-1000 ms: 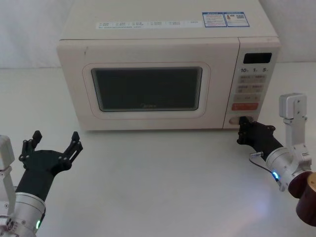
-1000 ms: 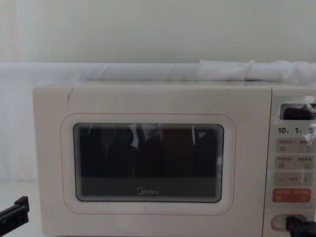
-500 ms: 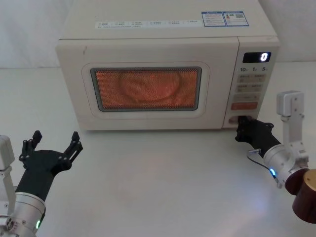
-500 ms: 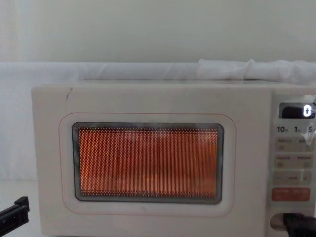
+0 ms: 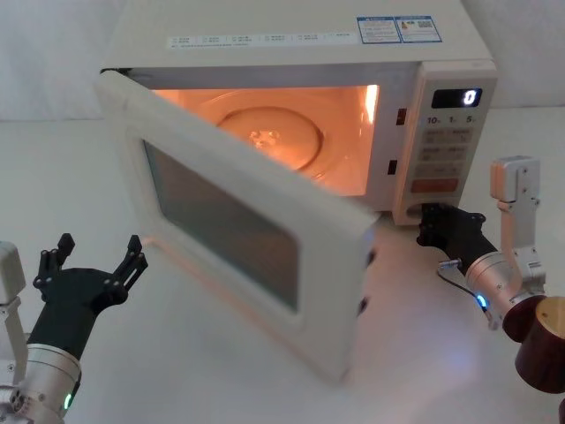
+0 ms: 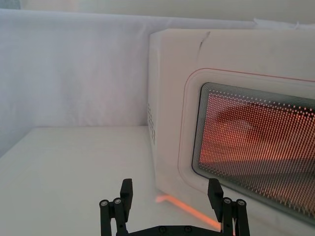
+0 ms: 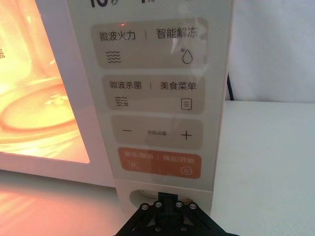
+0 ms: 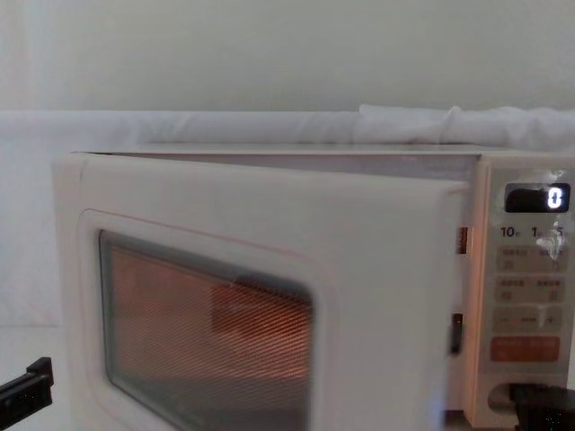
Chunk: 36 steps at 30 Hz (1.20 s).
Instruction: Press the button to open the microwave door with one hand; close the microwave door with the other hand.
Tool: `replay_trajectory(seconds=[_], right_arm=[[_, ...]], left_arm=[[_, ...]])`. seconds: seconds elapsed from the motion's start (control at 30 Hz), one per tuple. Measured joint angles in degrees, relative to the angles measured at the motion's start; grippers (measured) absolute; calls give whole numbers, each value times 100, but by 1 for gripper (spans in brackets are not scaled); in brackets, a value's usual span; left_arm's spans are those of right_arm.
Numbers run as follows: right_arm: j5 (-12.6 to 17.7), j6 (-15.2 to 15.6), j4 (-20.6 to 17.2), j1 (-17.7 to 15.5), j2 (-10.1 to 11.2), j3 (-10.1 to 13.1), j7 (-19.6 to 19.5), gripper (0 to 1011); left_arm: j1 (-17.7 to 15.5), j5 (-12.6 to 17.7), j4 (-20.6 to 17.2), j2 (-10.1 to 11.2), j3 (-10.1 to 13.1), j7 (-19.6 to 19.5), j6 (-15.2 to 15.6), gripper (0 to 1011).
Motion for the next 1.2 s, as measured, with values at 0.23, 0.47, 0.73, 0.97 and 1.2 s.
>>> replay_trajectory(seconds=[0.23, 0.47, 0.73, 0.97, 1.2], right_arm=[[-6, 21, -226, -147, 30, 32, -3, 0], [1, 69, -479, -333, 71, 68, -3, 0], [16, 115, -682, -497, 124, 105, 9, 0], [34, 132, -856, -598, 152, 127, 7, 0], [50, 221, -1057, -732, 194, 123, 26, 0]], left_arm=[[0, 0, 0, 0, 0, 0, 0, 1001], [0, 0, 0, 0, 0, 0, 0, 1001], [0, 0, 0, 0, 0, 0, 0, 1001], [1, 0, 0, 0, 1, 0, 0, 1001], [0, 0, 0, -1, 0, 0, 0, 1001]])
